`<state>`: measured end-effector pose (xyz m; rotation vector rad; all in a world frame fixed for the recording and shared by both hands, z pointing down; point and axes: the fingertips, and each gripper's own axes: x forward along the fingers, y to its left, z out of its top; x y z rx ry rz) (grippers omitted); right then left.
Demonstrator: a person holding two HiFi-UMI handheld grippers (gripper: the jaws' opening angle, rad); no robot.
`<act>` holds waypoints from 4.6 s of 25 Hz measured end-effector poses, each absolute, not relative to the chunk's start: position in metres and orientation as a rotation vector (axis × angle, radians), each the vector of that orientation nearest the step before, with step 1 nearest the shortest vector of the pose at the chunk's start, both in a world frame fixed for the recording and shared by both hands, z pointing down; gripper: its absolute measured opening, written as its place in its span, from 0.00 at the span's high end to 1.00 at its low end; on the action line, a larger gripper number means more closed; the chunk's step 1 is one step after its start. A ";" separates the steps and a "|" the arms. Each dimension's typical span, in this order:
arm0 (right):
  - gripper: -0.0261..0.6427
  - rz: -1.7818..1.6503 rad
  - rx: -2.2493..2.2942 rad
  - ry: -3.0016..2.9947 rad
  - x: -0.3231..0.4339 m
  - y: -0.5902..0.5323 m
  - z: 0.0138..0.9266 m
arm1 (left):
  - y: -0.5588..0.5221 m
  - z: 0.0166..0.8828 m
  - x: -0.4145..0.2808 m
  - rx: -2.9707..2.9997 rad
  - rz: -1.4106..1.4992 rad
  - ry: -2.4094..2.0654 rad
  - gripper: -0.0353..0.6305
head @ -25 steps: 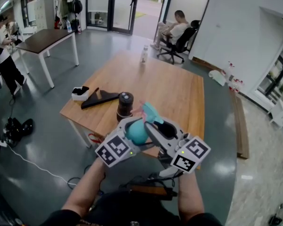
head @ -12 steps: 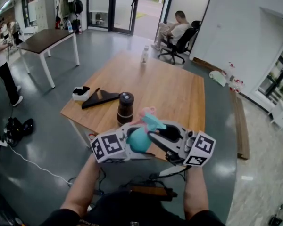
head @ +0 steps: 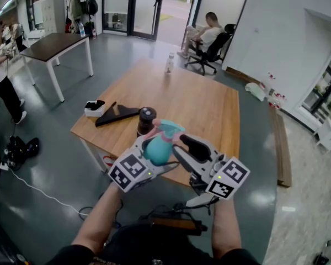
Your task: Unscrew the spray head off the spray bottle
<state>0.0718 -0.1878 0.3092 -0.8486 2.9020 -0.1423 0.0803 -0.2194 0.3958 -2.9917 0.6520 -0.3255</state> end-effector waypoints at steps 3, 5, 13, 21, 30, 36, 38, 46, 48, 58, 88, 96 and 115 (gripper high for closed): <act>0.72 -0.179 -0.973 2.875 0.066 -0.194 0.307 | -0.229 0.399 0.076 -2.937 -0.357 0.774 0.29; 0.72 -0.193 -1.052 2.873 0.062 -0.198 0.310 | -0.231 0.403 0.076 -2.910 -0.377 0.820 0.29; 0.72 -0.270 -1.189 2.814 0.057 -0.207 0.318 | -0.233 0.409 0.080 -2.842 -0.439 0.899 0.29; 0.76 -0.241 -1.117 2.862 0.063 -0.199 0.319 | -0.219 0.410 0.087 -2.888 -0.443 0.746 0.29; 0.76 -0.171 -0.800 2.963 0.065 -0.181 0.313 | -0.188 0.402 0.096 -3.001 -0.393 0.371 0.29; 0.76 -0.125 -0.575 3.007 0.066 -0.170 0.314 | -0.171 0.403 0.097 -3.029 -0.392 0.175 0.29; 0.76 -0.120 -0.524 3.018 0.066 -0.167 0.314 | -0.168 0.403 0.097 -3.032 -0.391 0.132 0.29; 0.76 -0.141 -0.700 2.989 0.067 -0.183 0.319 | -0.190 0.407 0.096 -3.032 -0.370 0.372 0.29; 0.76 -0.157 -0.768 2.960 0.068 -0.187 0.318 | -0.197 0.407 0.094 -3.027 -0.366 0.447 0.29; 0.76 -0.233 -0.951 2.853 0.063 -0.198 0.321 | -0.211 0.410 0.090 -3.007 -0.375 0.613 0.29; 0.76 -0.126 -0.696 2.974 0.083 -0.190 0.318 | -0.210 0.403 0.079 -3.041 -0.315 0.489 0.29; 0.92 0.002 -1.062 2.921 0.087 -0.199 0.312 | -0.245 0.415 0.063 -2.957 -0.360 0.854 0.29; 0.94 -0.094 -1.126 2.992 0.034 -0.188 0.317 | -0.248 0.407 0.054 -2.914 -0.270 1.004 0.29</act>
